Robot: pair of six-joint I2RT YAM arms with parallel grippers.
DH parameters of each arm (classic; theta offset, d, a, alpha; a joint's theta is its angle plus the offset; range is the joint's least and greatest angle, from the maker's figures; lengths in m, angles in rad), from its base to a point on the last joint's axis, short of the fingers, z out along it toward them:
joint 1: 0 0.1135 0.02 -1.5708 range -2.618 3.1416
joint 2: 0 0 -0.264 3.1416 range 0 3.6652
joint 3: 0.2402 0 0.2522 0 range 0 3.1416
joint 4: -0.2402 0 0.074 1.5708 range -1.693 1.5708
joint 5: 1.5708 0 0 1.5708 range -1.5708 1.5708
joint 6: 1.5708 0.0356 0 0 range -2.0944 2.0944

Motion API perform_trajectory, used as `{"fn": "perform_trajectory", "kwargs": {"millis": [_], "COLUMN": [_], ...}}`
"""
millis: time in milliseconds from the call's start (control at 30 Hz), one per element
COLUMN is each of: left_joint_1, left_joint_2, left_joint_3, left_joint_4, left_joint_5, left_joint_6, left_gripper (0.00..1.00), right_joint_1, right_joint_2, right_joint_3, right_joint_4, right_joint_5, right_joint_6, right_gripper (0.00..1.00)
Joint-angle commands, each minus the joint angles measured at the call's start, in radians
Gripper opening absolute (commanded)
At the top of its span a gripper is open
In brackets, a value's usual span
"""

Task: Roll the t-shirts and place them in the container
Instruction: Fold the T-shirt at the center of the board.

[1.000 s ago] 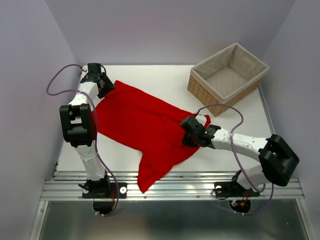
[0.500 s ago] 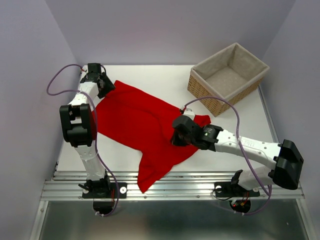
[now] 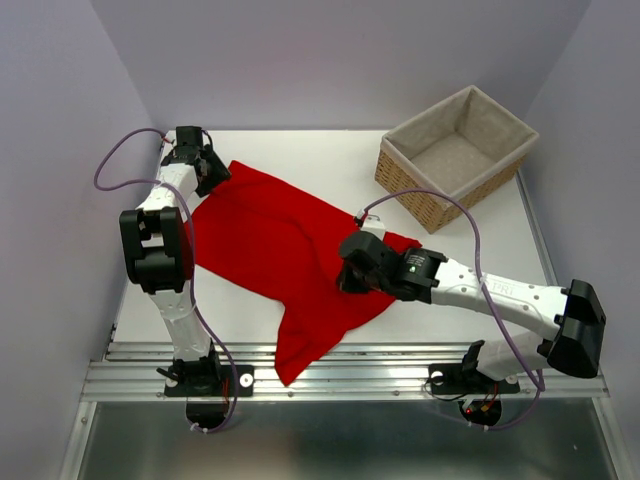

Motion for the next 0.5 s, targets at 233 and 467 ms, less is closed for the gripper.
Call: {"fn": "perform_trajectory", "kwargs": {"millis": [233,467], "left_joint_1": [-0.003,-0.005], "left_joint_2": [0.001,0.002], "left_joint_3": [0.044,0.049], "left_joint_4": [0.003,0.000], "left_joint_5": [0.008,0.008], "left_joint_6": [0.011,0.011], "left_gripper": [0.63,0.62], "right_joint_1": [0.011,0.021], "right_joint_2": [-0.038,-0.047], "right_joint_3": [0.041,0.061], "right_joint_4": [-0.013,-0.013], "right_joint_5": [0.026,0.031], "right_joint_6": [0.001,-0.002], "right_gripper": [0.01,0.01]}}
